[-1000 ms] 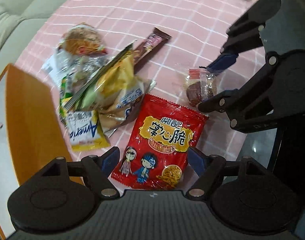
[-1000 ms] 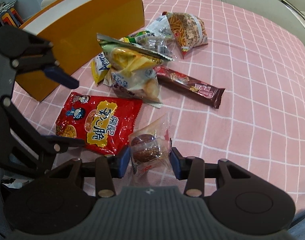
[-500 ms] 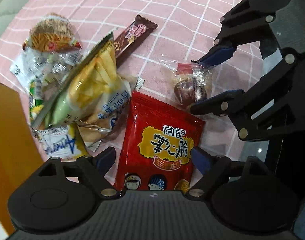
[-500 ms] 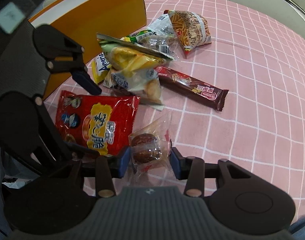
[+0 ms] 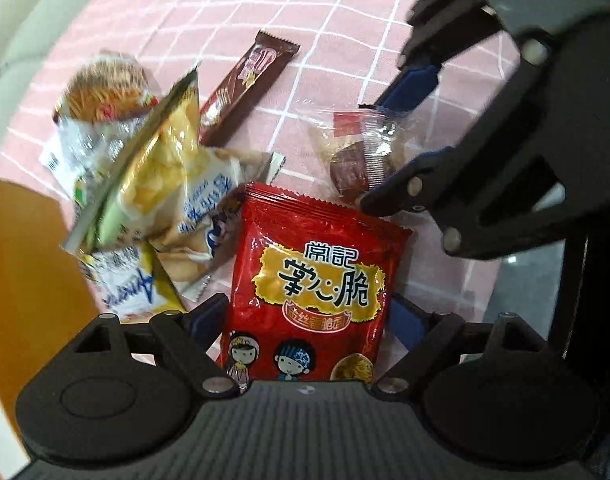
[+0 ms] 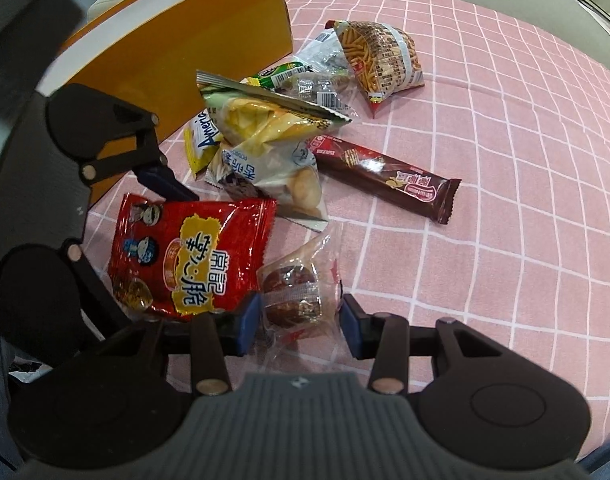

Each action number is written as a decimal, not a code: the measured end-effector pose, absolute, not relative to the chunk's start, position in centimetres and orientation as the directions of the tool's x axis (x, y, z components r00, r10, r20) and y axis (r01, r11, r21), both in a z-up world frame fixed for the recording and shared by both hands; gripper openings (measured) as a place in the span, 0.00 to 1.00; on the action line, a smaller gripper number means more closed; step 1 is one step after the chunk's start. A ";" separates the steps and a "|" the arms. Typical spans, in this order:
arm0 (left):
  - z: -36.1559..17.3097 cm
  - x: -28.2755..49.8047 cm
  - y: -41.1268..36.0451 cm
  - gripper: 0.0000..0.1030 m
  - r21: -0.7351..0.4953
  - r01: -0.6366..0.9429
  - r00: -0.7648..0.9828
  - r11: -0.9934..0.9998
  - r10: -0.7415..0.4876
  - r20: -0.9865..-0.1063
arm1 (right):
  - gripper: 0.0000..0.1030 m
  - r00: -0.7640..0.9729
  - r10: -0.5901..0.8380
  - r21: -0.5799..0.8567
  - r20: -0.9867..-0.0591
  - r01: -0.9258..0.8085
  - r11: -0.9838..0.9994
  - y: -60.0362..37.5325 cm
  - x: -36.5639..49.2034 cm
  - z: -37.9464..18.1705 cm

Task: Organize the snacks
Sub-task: 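Close the left gripper on the red snack bag while the right holds the pastry, then carry the red bag and pastry into the orange box and open both grippers, then lift both grippers out of the box and move back toward the snack pile, then grasp the yellow-green chip bag with the left gripper while the right grasps the chocolate bar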

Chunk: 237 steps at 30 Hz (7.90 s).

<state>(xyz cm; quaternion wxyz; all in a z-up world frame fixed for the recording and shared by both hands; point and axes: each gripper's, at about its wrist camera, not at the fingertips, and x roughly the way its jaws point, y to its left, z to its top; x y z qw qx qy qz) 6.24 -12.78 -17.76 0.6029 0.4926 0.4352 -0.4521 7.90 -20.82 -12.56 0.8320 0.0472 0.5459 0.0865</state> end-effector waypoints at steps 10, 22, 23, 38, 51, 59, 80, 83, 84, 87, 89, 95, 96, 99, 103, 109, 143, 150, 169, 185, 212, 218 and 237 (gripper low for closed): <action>-17.7 6.2 -12.8 0.84 0.198 0.946 0.232 0.256 -0.107 -0.967 | 0.39 0.395 0.190 0.168 -0.899 -0.091 0.982 -20.7 7.6 -12.5; -15.3 7.2 -9.7 0.82 0.148 0.788 0.245 0.597 -0.085 -0.966 | 0.38 0.416 0.190 0.148 -0.889 -0.132 0.980 -19.8 7.1 -11.4; -14.9 7.2 -9.6 0.82 0.148 0.776 0.253 0.613 -0.088 -0.963 | 0.37 0.420 0.190 0.146 -0.887 -0.135 0.980 -19.7 7.0 -11.2; -6.0 6.3 -2.6 0.82 0.106 0.445 0.444 0.889 -0.117 -0.888 | 0.36 0.558 0.227 0.140 -0.798 -0.194 0.971 -18.0 7.4 -4.9; 2.0 12.8 4.5 0.82 0.058 0.196 0.583 0.979 -0.069 -0.810 | 0.36 0.642 0.357 0.096 -0.678 -0.403 0.910 -11.7 13.6 1.9; 0.8 18.2 5.6 0.82 0.077 0.176 0.506 0.981 -0.023 -0.862 | 0.36 0.600 0.394 0.023 -0.697 -0.530 0.848 -7.1 18.9 2.1; -8.4 24.5 6.2 0.82 0.154 0.361 0.190 0.920 0.090 -0.978 | 0.36 0.311 0.330 0.019 -0.892 -0.701 0.712 -1.7 27.6 -6.1; -9.4 24.7 6.1 0.82 0.163 0.373 0.160 0.913 0.110 -0.981 | 0.36 0.274 0.329 0.040 -0.903 -0.710 0.703 -1.2 28.4 -6.9; -9.6 24.8 6.0 0.82 0.162 0.375 0.150 0.913 0.113 -0.982 | 0.37 0.264 0.328 0.045 -0.907 -0.713 0.699 -1.0 28.6 -7.1; -10.3 24.9 6.0 0.82 0.159 0.376 0.131 0.913 0.118 -0.984 | 0.37 0.237 0.320 0.057 -0.917 -0.717 0.695 -0.7 28.8 -7.7; -10.7 24.8 6.0 0.82 0.155 0.372 0.124 0.915 0.117 -0.985 | 0.37 0.221 0.313 0.066 -0.924 -0.714 0.697 -0.5 29.0 -8.0; -11.0 24.9 6.3 0.86 0.133 0.374 0.116 0.918 0.096 -0.989 | 0.40 0.212 0.297 0.059 -0.931 -0.716 0.696 -0.5 29.1 -8.6; -11.0 24.8 6.4 0.87 0.121 0.369 0.114 0.921 0.084 -0.990 | 0.41 0.213 0.297 0.059 -0.931 -0.715 0.696 -0.5 29.1 -8.6; -10.8 24.7 6.8 0.88 0.111 0.359 0.122 0.927 0.071 -0.990 | 0.50 0.217 0.299 0.059 -0.929 -0.712 0.699 -0.3 29.1 -8.2; -9.3 24.5 7.0 0.89 0.109 0.364 0.149 0.925 0.057 -0.987 | 0.59 0.238 0.289 0.037 -0.927 -0.710 0.703 -0.4 29.0 -7.9; -6.5 23.8 8.0 0.92 0.098 0.342 0.227 0.935 0.019 -0.974 | 0.68 0.271 0.293 0.017 -0.917 -0.707 0.707 -0.5 28.5 -6.4; 4.2 10.1 4.3 0.93 0.087 0.188 0.729 0.978 -0.079 -0.680 | 0.84 0.652 0.316 0.076 -0.689 -0.368 0.927 -9.5 14.8 3.4; 2.1 7.0 2.7 0.92 0.036 0.221 0.720 0.975 -0.138 -0.680 | 0.84 0.705 0.266 0.099 -0.657 -0.270 0.958 -12.2 11.0 1.6; -6.2 5.2 -1.4 0.86 -0.109 0.297 0.580 0.949 -0.270 -0.769 | 0.81 0.670 0.098 0.019 -0.735 -0.124 0.992 -18.1 5.7 -7.1; -9.6 8.1 -7.2 0.85 -0.112 0.442 0.501 0.890 -0.349 -0.792 | 0.64 0.605 0.049 -0.103 -0.795 -0.215 0.971 -20.7 8.7 -10.9; -13.6 13.3 -11.5 0.64 -0.067 0.467 0.421 0.882 -0.288 -0.860 | 0.48 0.426 0.254 -0.001 -0.869 -0.513 0.858 -22.6 16.2 -14.3; -13.7 13.1 -11.2 0.56 -0.083 0.455 0.410 0.886 -0.292 -0.864 | 0.23 0.402 0.237 0.026 -0.885 -0.465 0.885 -21.8 15.7 -13.9; -12.0 10.0 -7.2 0.45 -0.107 0.368 0.411 0.924 -0.265 -0.872 | 0.20 0.393 0.236 0.203 -0.889 -0.124 0.971 -21.2 9.9 -13.0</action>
